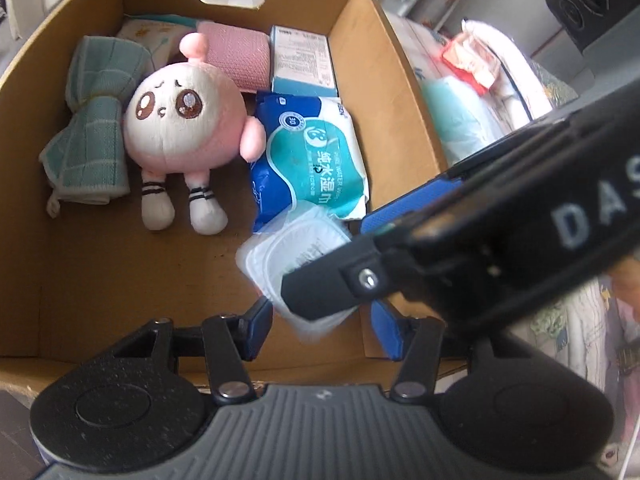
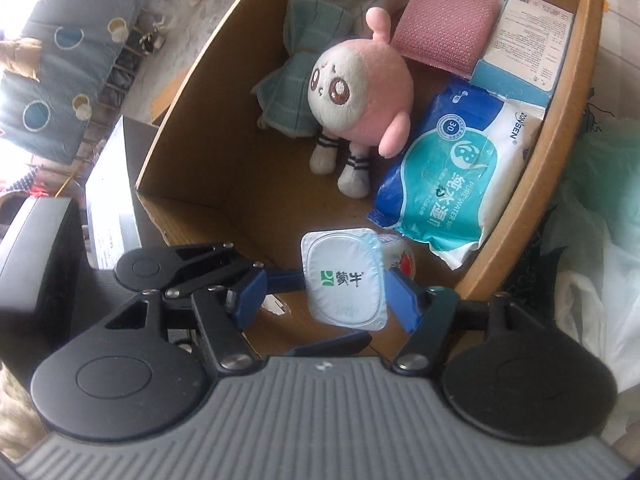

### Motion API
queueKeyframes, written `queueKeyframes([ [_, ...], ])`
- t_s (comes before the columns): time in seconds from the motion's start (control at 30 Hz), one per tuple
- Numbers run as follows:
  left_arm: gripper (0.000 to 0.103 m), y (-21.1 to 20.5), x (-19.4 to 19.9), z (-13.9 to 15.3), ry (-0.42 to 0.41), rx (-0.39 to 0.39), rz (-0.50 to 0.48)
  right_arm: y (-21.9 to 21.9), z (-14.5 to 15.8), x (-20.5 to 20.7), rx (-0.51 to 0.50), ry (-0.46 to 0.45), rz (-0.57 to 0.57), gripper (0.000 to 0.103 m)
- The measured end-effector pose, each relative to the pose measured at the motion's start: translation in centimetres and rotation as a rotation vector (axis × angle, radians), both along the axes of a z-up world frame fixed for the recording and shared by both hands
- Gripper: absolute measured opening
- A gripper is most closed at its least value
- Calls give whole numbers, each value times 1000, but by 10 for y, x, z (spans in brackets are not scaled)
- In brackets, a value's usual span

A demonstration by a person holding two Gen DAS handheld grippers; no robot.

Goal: Organize soft objects
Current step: 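Open the right gripper while the left gripper lowers the yogurt cup into the box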

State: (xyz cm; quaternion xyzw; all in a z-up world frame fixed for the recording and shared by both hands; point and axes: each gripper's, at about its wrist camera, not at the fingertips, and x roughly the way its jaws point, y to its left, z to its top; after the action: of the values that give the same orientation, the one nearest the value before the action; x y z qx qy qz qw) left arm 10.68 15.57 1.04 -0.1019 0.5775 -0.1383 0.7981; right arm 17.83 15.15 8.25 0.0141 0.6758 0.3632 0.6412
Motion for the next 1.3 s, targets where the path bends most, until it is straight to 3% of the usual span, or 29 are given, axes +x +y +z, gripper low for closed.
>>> queueKeyframes([
  [0.23, 58, 5, 0, 11, -26, 44, -26, -4, -2, 4, 36, 4, -21, 72],
  [0.43, 56, 9, 15, 16, -118, 91, 16, -39, 21, 5, 226, -71, -134, 72],
  [0.5, 55, 12, 24, 10, -99, 78, 44, -58, 27, 5, 279, -108, -190, 72],
  [0.6, 46, 14, 36, -5, -39, 36, 68, -84, 21, 8, 349, -79, -285, 72],
  [0.73, 45, 9, 36, -6, -49, 18, 57, -108, 11, 7, 374, -51, -361, 72],
  [0.93, 44, 9, 34, -17, 53, -129, 73, -120, 3, 4, 407, -38, -389, 72],
  [1.1, 44, 6, 32, -18, 55, -125, 79, -116, 3, -1, 411, -50, -386, 73],
  [1.2, 53, 4, 27, -14, 30, -83, 81, -112, 4, -6, 419, -80, -381, 73],
  [1.3, 66, 4, 17, -1, -75, -25, 74, -108, 7, -11, 410, -128, -377, 75],
])
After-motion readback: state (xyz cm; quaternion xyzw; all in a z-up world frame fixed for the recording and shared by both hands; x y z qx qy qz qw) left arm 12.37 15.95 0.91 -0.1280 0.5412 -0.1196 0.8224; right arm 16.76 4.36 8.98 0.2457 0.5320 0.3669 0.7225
